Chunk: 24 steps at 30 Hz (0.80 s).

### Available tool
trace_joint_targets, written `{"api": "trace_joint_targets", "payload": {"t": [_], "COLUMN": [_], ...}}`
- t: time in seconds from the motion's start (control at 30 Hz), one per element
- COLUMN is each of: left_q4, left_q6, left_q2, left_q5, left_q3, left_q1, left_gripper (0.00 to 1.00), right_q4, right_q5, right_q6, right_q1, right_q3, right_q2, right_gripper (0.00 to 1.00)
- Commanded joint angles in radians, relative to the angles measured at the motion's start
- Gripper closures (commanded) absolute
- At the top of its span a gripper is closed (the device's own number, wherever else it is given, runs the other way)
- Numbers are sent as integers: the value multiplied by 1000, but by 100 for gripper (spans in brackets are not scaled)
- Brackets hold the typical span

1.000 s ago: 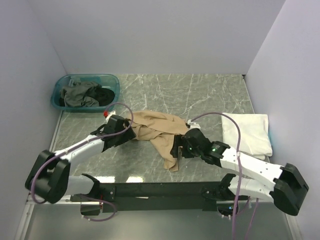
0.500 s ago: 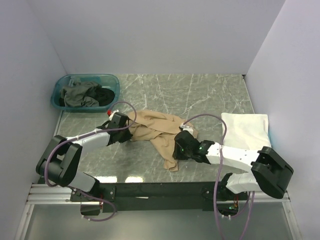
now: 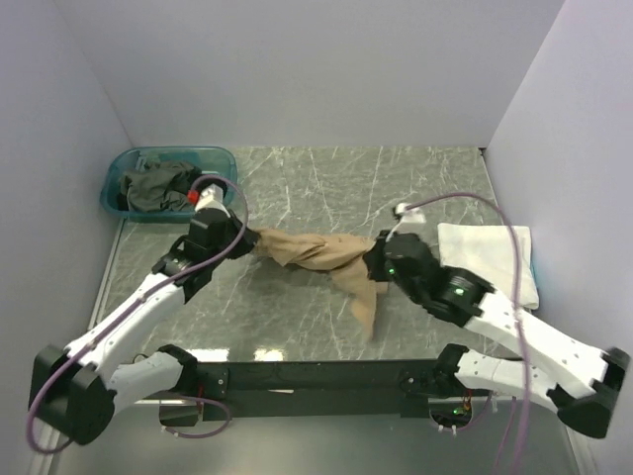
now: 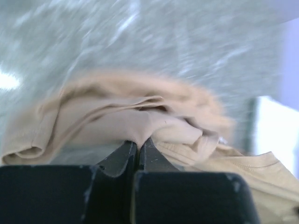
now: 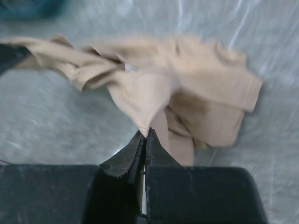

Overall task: Fold and stack the t-shirts
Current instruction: Flatten the tshirt out

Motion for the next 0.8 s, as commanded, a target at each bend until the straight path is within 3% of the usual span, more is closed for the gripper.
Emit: {"api": "trace_joint_targets", "payload": {"t": [0.0,0.2,0.4,0.53,0.77], "left_q4": [3,20,43,61,58], "left_q6": [40,97,140,147,198], "left_q2": [-118,-204,-230,-251,-255], "left_q5": [19,77,177,191,105], "left_q3": [127,319,555,648,744], "left_q1": [-21,-41,-45,-45,-44], "left_gripper": [99,99,99,99,99], "right_q4": [-86,-68,-66,-77,-184], "right_q5": [141,119,-74,-200,-137], "right_q6": [-130,-290,-411,-461,-540], "right_q1": [6,6,4,6,6], "right_q3": [116,317,596,772,1027], "right_q2": [-129,-236,-243,-208,-47], "right_gripper": [100,100,100,100,100]}}
